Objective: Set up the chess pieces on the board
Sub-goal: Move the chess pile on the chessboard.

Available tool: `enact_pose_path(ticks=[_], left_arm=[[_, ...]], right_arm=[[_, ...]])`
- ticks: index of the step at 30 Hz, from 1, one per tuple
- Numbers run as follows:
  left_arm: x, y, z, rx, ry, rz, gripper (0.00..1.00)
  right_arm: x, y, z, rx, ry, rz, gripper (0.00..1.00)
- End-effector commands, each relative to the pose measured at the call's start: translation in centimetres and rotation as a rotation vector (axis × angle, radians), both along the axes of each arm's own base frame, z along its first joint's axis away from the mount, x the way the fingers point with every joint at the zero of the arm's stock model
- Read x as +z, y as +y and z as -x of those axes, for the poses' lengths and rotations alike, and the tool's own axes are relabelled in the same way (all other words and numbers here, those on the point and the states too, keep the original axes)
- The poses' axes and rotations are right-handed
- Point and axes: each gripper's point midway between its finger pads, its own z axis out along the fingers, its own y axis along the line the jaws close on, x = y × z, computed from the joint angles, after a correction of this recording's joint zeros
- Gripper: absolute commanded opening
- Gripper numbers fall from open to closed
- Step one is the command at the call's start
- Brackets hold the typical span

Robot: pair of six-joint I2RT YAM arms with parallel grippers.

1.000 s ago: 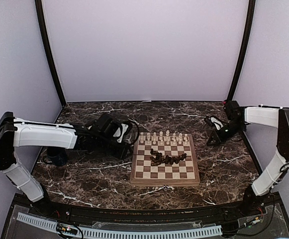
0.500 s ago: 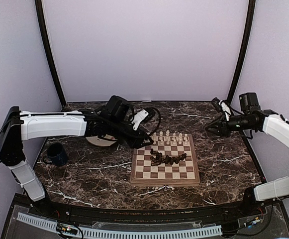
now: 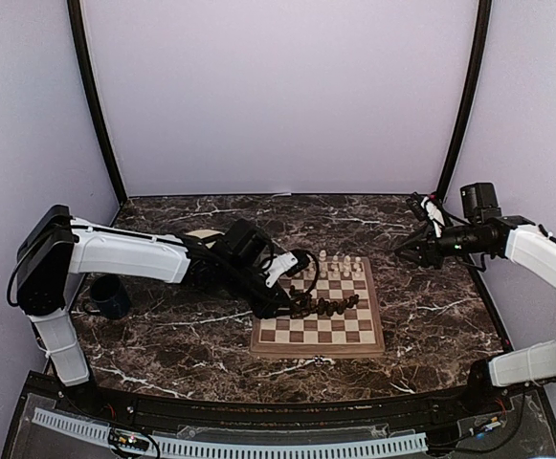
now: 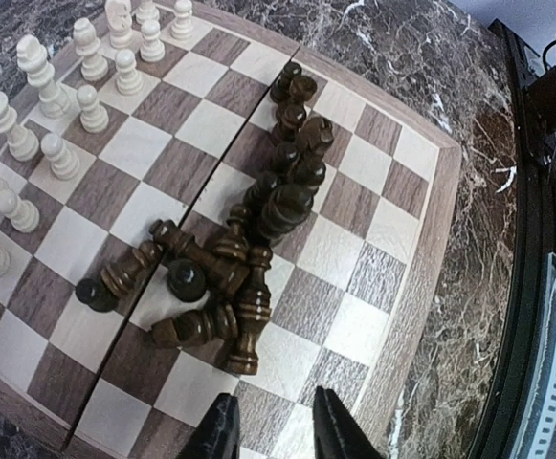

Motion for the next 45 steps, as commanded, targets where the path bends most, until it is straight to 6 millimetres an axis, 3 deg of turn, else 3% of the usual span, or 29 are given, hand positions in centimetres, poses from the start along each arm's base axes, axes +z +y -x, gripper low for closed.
enact_pose_path(ticks=[1, 24, 33, 45], left_arm=[[0.0, 0.1, 0.5, -0.046, -0.032, 0.013, 0.28], [-4.2, -0.6, 0.1, -0.074, -0.016, -0.032, 0.32], [-4.7, -0.9, 0.5, -0.097, -0.005, -0.022, 0.31], [-5.8, -0.7, 1.2, -0.119, -0.003, -0.058, 0.20]], right_arm=[[0.1, 0.1, -0.2, 0.010, -0.034, 0.006, 0.36], [-1.0, -0.2, -0.5, -0.003, -0.011, 0.029, 0.38], [-1.5, -0.2, -0.6, -0.002, 0.006, 0.035, 0.40], [-1.7, -0.2, -0.7, -0.002, 0.014, 0.037, 0.42]])
